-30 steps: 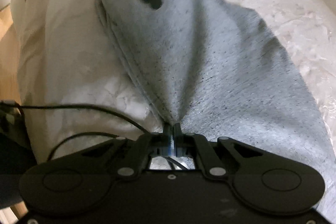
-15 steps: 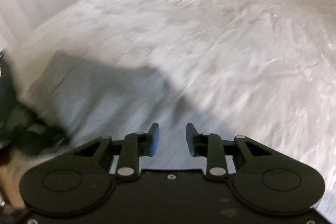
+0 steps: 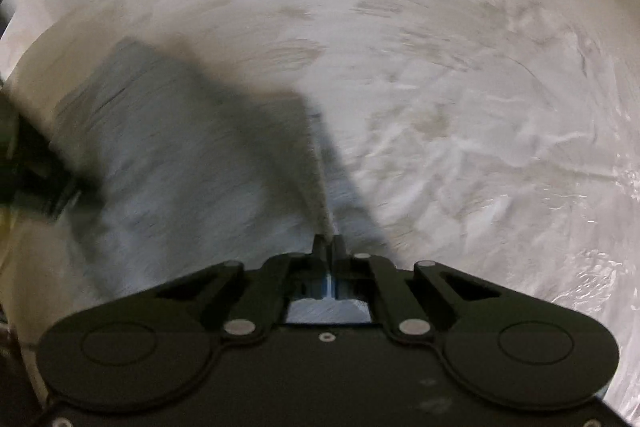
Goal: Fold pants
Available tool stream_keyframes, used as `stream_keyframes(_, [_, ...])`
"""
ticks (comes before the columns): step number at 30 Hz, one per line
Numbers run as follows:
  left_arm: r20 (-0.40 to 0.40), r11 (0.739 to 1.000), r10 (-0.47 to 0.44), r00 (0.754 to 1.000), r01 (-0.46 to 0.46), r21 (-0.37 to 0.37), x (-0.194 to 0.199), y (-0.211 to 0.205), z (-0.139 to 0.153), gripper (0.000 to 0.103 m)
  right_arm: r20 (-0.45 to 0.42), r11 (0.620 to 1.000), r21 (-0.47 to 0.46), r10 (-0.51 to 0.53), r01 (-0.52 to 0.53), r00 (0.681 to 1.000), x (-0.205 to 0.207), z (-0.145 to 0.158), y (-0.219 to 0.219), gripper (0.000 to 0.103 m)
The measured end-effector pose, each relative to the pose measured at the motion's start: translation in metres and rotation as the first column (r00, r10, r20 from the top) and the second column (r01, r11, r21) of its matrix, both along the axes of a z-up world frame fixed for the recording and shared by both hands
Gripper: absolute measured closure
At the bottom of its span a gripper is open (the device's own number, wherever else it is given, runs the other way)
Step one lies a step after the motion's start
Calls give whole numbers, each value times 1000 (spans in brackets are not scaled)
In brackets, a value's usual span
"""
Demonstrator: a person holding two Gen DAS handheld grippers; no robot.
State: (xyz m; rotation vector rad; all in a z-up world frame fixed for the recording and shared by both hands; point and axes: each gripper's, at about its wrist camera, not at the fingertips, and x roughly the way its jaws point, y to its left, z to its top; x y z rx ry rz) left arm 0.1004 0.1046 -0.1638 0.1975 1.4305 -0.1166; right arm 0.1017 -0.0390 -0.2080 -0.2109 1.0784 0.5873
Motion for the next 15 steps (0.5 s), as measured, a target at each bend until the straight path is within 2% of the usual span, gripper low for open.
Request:
stream_keyframes(3, [81,1000,-21,996,22,-19,29,-12,22,90,10,1000,-4,22,-22,1000,-27,4,9,99])
stream_keyframes(7, [134,996,-59,989,68,-61,70,-36,35,90,-5,1000,2,-12,12,1000,-45,-1,14,99])
stream_keyframes(10, [135,988,-122,983,134,-83,90,-57,32,89,-9,999,5,-39,39,999,-51,-3,18,99])
stream_keyframes(12, [114,981,-158,981,169,-95,101,-69,25,82,-10,999,6,-46,46,999,-52,-1,17,99])
stream_keyframes(15, [79,970,-202,976,211,-119,110,-82,15,82,-10,999,7,-47,47,999,-51,-1,17,99])
